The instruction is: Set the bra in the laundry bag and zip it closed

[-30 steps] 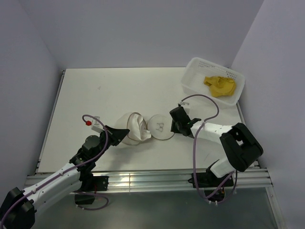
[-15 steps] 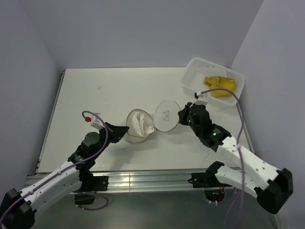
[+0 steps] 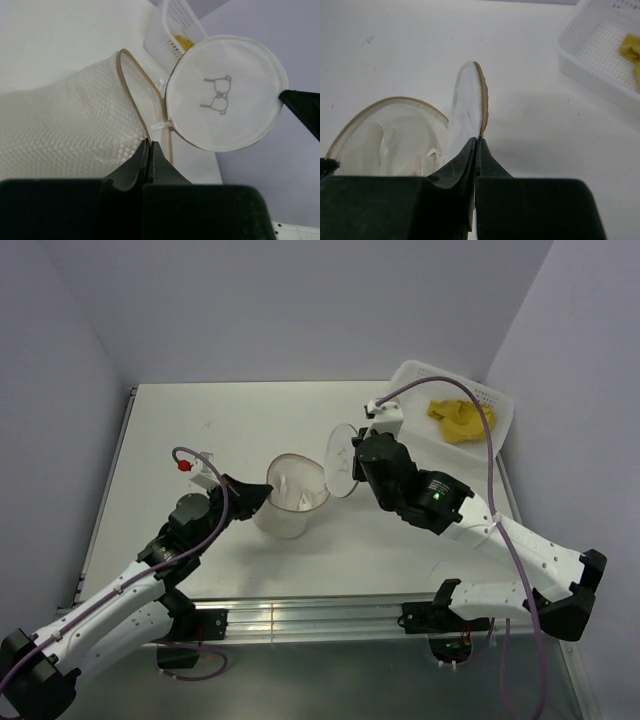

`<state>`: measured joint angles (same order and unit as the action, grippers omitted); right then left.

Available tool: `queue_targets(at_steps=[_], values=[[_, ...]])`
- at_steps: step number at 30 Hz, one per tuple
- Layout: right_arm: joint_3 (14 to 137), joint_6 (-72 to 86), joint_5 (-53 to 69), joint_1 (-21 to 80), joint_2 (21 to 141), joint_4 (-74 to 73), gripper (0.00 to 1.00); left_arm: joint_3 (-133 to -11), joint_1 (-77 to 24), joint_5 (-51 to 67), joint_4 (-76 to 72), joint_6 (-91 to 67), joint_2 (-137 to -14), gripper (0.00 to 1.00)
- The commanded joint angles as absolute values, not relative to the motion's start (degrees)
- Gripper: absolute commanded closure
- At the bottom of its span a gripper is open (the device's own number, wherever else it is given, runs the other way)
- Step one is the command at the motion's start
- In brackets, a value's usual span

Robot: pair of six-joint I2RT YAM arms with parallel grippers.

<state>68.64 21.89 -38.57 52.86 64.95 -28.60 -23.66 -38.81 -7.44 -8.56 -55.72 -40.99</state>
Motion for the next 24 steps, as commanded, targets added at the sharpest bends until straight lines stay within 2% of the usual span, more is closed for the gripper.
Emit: queue_targets(at_steps=[1, 3, 5, 6, 10, 16, 24], values=[[77.25, 16.88, -44.29, 55.8, 64.74, -29.24, 1.0, -29.28, -38.76, -6.06, -10.02, -52.03, -41.48, 1.0], [76.38, 17.05, -46.92, 56.07, 69.24, -31.89, 1.0, -25.86, -37.98, -9.03, -9.93, -53.69, -44.1, 1.0], [76.73, 20.89, -56.45, 55.9, 72.51, -38.3, 1.0, -25.05, -36.13, -5.38, -11.59, -55.01, -44.82, 1.0], [76.82, 20.92, -57.21, 55.81, 71.64, -38.58, 1.0, -26.27, -36.3, -2.49, -12.65, -54.67, -44.56, 1.0], [77.08, 17.14, -50.81, 56.77, 64.16, -32.52, 1.0, -31.72, -40.25, -6.76, -11.61, -51.6, -43.94, 1.0], [77.7, 20.65, -53.17, 59.85, 74.43, -39.99, 1.0, -26.37, -40.25, -7.39, -16.25, -52.29, -49.29, 1.0], [71.92, 21.27, -52.3, 61.26, 71.02, -34.64, 1.0, -23.91, -40.17, -11.41, -16.53, -51.33, -49.93, 1.0]])
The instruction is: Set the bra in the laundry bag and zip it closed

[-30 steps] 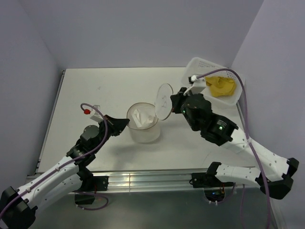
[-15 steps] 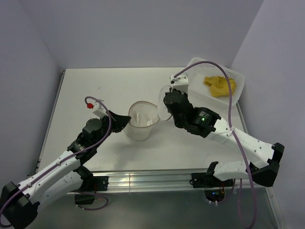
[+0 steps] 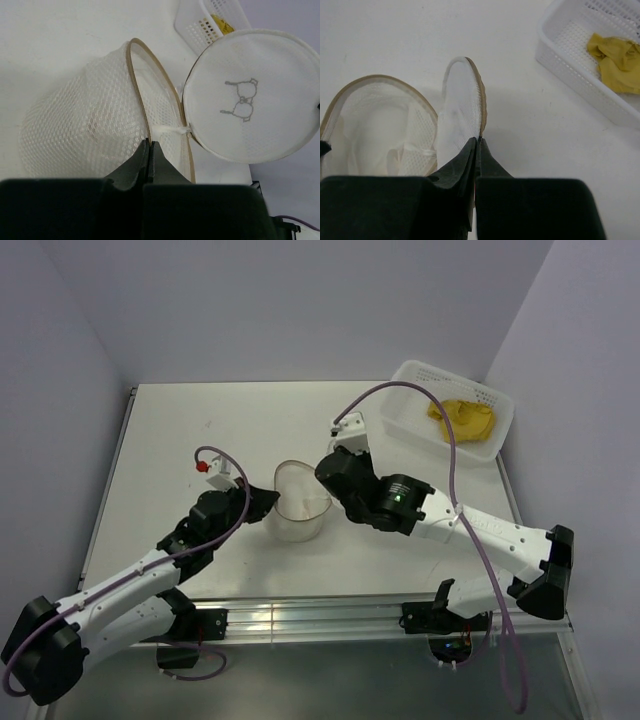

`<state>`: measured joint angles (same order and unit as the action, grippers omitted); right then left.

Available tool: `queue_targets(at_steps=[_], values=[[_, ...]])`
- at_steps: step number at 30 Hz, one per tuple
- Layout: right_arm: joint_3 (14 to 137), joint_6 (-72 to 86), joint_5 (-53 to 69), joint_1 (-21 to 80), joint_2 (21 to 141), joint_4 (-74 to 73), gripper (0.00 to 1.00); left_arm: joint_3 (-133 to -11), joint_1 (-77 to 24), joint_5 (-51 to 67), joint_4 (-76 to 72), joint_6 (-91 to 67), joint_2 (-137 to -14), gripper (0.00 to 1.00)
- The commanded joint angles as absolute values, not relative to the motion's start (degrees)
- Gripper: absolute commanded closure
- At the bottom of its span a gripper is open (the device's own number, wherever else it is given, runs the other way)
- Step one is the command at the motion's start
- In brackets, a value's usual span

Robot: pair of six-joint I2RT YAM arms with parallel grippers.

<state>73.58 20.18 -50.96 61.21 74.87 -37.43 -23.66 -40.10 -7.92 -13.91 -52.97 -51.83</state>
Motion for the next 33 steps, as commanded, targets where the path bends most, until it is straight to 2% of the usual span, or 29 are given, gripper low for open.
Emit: queue_targets(at_steps=[1, 6, 16, 18, 20, 21, 22, 23, 25, 26, 27, 30, 33], values=[[70.85, 20.92, -49.16, 60.82, 69.71, -31.24, 1.0, -23.56, -40.08, -12.47, -15.91, -51.24, -48.18, 1.0], [64.96, 21.27, -39.56, 58.01, 66.89, -21.29, 1.0, -19.08, -37.01, -16.61, -12.32, -52.38, -40.8, 1.0], [58.38, 26.62, -29.18, 52.83, 64.6, -8.89, 1.0, -18.1, -23.21, -13.71, -6.69, -53.08, -34.89, 1.0], [57.05, 28.99, -26.47, 51.42, 65.12, -6.95, 1.0, -18.19, -22.59, -12.58, -6.33, -53.7, -35.07, 0.94], [54.24, 30.4, -24.62, 48.7, 65.74, -4.93, 1.0, -18.02, -22.32, -11.61, -6.15, -54.23, -34.46, 0.83], [53.45, 31.98, -21.13, 47.56, 66.18, -3.53, 1.0, -17.93, -22.32, -11.17, -6.07, -54.4, -34.02, 0.71], [51.87, 32.95, -19.53, 46.5, 66.44, -2.91, 1.0, -17.93, -22.32, -10.81, -5.8, -54.58, -33.58, 0.65], [50.99, 33.92, -18.29, 44.75, 66.97, -1.07, 1.0, -18.1, -22.32, -10.64, -5.1, -54.58, -32.44, 0.53], [49.84, 34.63, -16.53, 43.69, 67.41, -0.7, 0.89, -19.15, -22.32, -10.11, -4.05, -54.49, -31.38, 0.35], [49.92, 34.72, -16.44, 42.72, 67.59, -0.88, 0.8, -19.86, -22.32, -9.76, -2.56, -54.23, -30.51, 0.21], [50.01, 34.46, -16.17, 42.19, 67.5, -0.97, 0.59, -20.56, -22.32, -9.15, -1.77, -53.88, -30.06, 0.16], [52.03, 33.49, -14.15, 39.04, 66.45, -2.63, 0.32, -24.42, -22.32, -7.82, 2.7, -51.69, -27.6, 0.07], [54.05, 31.82, -13.45, 36.05, 64.25, -3.95, 0.28, -29.69, -22.32, -8.43, 7.36, -49.58, -23.83, 0.03]])
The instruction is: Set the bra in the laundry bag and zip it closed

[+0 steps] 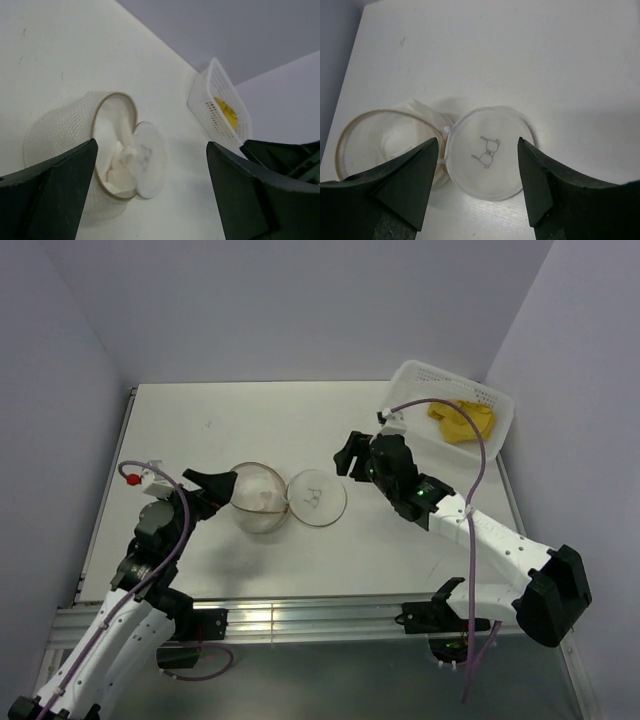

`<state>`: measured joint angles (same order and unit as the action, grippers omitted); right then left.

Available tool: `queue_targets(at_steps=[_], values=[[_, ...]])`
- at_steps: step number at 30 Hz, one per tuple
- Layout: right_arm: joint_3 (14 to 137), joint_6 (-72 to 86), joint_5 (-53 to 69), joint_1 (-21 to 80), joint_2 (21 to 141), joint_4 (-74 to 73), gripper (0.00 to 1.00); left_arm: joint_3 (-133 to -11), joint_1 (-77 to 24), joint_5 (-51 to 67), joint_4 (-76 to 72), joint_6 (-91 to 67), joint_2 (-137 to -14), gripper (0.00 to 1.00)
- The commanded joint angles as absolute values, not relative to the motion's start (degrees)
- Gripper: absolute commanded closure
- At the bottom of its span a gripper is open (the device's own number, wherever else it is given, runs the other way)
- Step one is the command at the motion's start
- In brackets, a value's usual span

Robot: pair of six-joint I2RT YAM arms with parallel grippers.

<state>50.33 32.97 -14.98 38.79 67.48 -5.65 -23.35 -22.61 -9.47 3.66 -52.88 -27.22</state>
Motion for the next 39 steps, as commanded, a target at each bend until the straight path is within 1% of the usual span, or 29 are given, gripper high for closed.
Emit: queue_targets(at_steps=[1, 3, 6, 7, 9, 10, 12, 13, 14, 15, 16, 17, 18, 20, 21, 22, 24, 26, 27, 30, 33, 35, 39], values=[[54.4, 31.38, -13.71, 35.25, 62.94, -4.13, 0.28, -30.49, -22.32, -8.79, 8.34, -49.14, -22.86, 0.03], [54.93, 30.59, -13.62, 33.06, 62.06, -4.66, 0.28, -33.03, -22.32, -9.84, 10.36, -47.56, -20.22, 0.02], [56.25, 28.75, -14.15, 27.18, 61.87, -4.66, 0.28, -36.28, -22.32, -8.97, 13.7, -45.45, -18.11, 0.01], [57.38, 28.13, -15.11, 23.42, 63.27, -4.75, 0.28, -36.91, -22.32, -8.53, 14.84, -44.83, -17.41, 0.01], [59.75, 26.37, -18.01, 19.18, 65.73, -4.92, 0.28, -38.75, -22.32, -6.52, 16.08, -41.94, -17.31, 0.01], [60.81, 26.02, -18.54, 14.46, 69.48, -5.01, 0.29, -39.28, -22.32, -5.63, 17.39, -40.79, -17.4, 0.02], [62.92, 26.45, -19.77, 10.04, 73.8, -5.27, 0.3, -39.99, -22.32, -4.49, 18.71, -38.07, -17.49, 0.02], [65.45, 26.8, -20.21, 8.11, 78.61, -5.36, 0.31, -40.08, -22.32, -2.83, 19.16, -37.1, -17.32, 0.02], [66.87, 27.33, -20.39, 4.78, 81.01, -5.8, 0.31, -39.99, -22.32, -2.2, 20.03, -35.52, -17.14, 0.03], [69.67, 27.51, -21.7, 3.53, 83.47, -5.97, 0.32, -39.9, -22.32, -1.07, 20.47, -34.9, -16.79, 0.04], [71.61, 27.42, -22.14, 2.3, 88.63, -6.24, 0.31, -39.73, -22.32, -0.53, 20.91, -34.46, -15.92, 0.04], [73.89, 27.25, -22.24, 0.46, 91.38, -8.42, 0.31, -39.47, -22.32, -0.44, 21.53, -33.93, -15.39, 0.04], [78.61, 26.9, -23.37, -1.39, 96.71, -9.48, 0.3, -38.94, -22.24, -0.44, 21.88, -33.49, -14.77, 0.04], [84.08, 26.19, -23.56, -4.2, 102.28, -13.5, 0.28, -38.85, -22.32, -0.53, 22.5, -32.96, -13.45, 0.04], [89.33, 26.1, -23.12, -5.09, 104.91, -14.84, 0.27, -39.02, -22.32, -0.44, 22.67, -32.7, -13.27, 0.04], [92.08, 25.93, -23.38, -5.79, 109.9, -16.16, 0.27, -38.94, -22.32, -0.53, 22.85, -32.52, -12.84, 0.04], [99.18, 24.97, -21.98, -7.55, 116.24, -20.47, 0.23, -38.94, -22.32, -0.44, 22.68, -32.43, -12.74, 0.04], [105.95, 24.0, -21.53, -8.08, 120.3, -25.1, 0.22, -38.85, -22.32, -0.35, 22.5, -32.43, -12.74, 0.04], [107.47, 23.47, -21.27, -8.35, 122.06, -26.01, 0.22, -38.76, -22.32, 0.52, 22.41, -32.43, -12.74, 0.04], [110.48, 22.94, -20.83, -8.79, 126.9, -28.12, 0.22, -38.76, -22.32, 0.88, 22.5, -32.26, -13.09, 0.04], [111.44, 23.9, -16.71, -9.93, 129.1, -28.65, 0.22, -38.67, -22.32, 1.32, 22.41, -32.25, -13.18, 0.05], [112.23, 24.69, -13.81, -10.63, 130.16, -29.27, 0.23, -38.67, -22.32, 1.32, 22.5, -32.25, -13.27, 0.05], [112.41, 26.27, -11.69, -10.99, 132.19, -30.15, 0.26, -38.58, -22.32, 0.88, 22.68, -32.43, -13.36, 0.06]])
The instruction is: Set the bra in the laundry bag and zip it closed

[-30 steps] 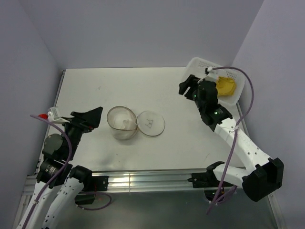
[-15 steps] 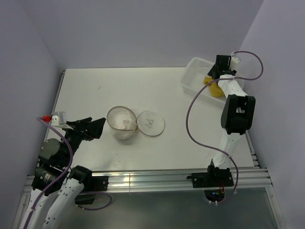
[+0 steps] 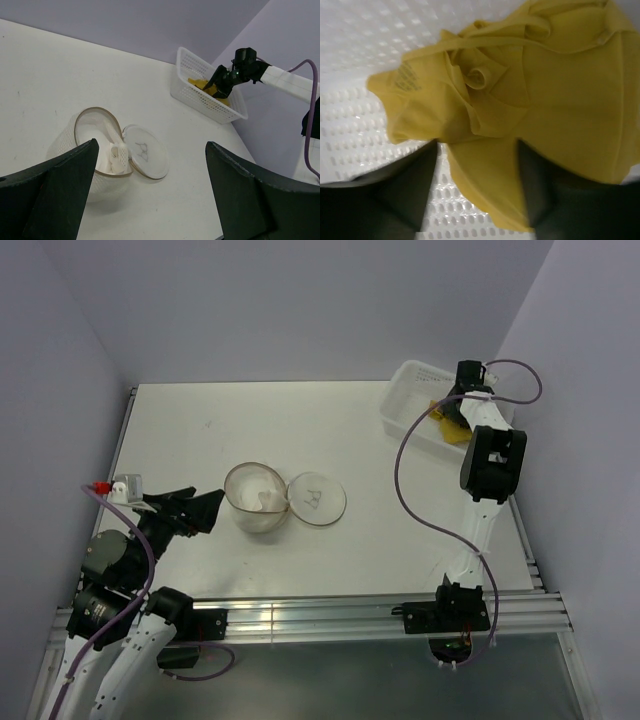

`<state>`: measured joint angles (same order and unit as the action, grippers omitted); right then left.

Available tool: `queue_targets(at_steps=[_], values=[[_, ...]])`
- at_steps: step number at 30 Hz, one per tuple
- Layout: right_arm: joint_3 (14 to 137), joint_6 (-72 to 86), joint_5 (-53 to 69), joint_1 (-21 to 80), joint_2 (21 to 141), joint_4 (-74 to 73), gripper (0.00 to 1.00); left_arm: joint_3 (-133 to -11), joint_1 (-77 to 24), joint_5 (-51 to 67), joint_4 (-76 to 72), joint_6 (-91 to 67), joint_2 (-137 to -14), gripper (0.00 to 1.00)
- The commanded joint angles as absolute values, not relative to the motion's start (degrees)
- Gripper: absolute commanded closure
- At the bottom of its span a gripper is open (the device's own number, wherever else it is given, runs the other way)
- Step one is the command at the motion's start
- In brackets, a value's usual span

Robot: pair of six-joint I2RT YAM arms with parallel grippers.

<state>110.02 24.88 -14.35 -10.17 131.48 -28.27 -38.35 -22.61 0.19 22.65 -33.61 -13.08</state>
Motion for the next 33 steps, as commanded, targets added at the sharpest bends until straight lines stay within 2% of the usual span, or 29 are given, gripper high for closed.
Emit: queue_targets(at_steps=[1, 3, 4, 5, 6, 10, 15, 26, 29, 30, 32, 33], values=[[111.8, 26.45, -11.6, -11.07, 132.19, -29.89, 0.4, -38.67, -22.32, 0.7, 22.76, -32.52, -13.36, 0.06], [109.61, 26.98, -11.95, -11.07, 130.44, -27.96, 0.67, -38.58, -22.32, 0.53, 22.76, -32.52, -13.36, 0.06], [106.21, 26.98, -11.78, -11.07, 129.12, -24.12, 0.86, -38.58, -22.32, 0.53, 22.59, -32.61, -13.45, 0.06], [104.69, 27.24, -11.69, -11.07, 126.59, -22.34, 0.95, -38.58, -22.32, 0.61, 22.59, -32.61, -13.8, 0.06], [103.46, 27.68, -11.6, -11.16, 125.43, -19.54, 1.0, -38.58, -22.32, 0.62, 22.67, -32.61, -13.97, 0.07], [98.28, 28.74, -9.76, -10.99, 118.76, -14.25, 1.0, -38.67, -22.32, 0.53, 22.68, -32.52, -14.59, 0.07], [90.01, 29.79, -6.51, -10.46, 103.64, -3.98, 1.0, -38.59, -22.32, 0.35, 23.03, -32.78, -14.41, 0.07], [80.78, 26.62, -2.83, -1.06, 74.29, -4.12, 1.0, -38.41, -22.32, 0.35, 22.33, -33.4, -14.59, 0.08], [70.61, 30.65, 1.65, 1.65, 66.12, -2.38, 1.0, -38.15, -22.32, 1.66, 21.1, -34.01, -15.29, 0.08], [62.75, 31.98, 1.58, 2.71, 63.74, -0.28, 1.0, -37.97, -22.32, 2.37, 20.48, -34.19, -15.47, 0.08], [54.19, 35.93, -2.08, 7.02, 56.28, 3.68, 1.0, -37.88, -22.32, 3.86, 18.64, -34.45, -16.96, 0.08], [45.87, 37.43, -4.2, 8.51, 53.99, 6.48, 1.0, -37.97, -22.32, 5.96, 18.02, -34.71, -17.66, 0.08]])
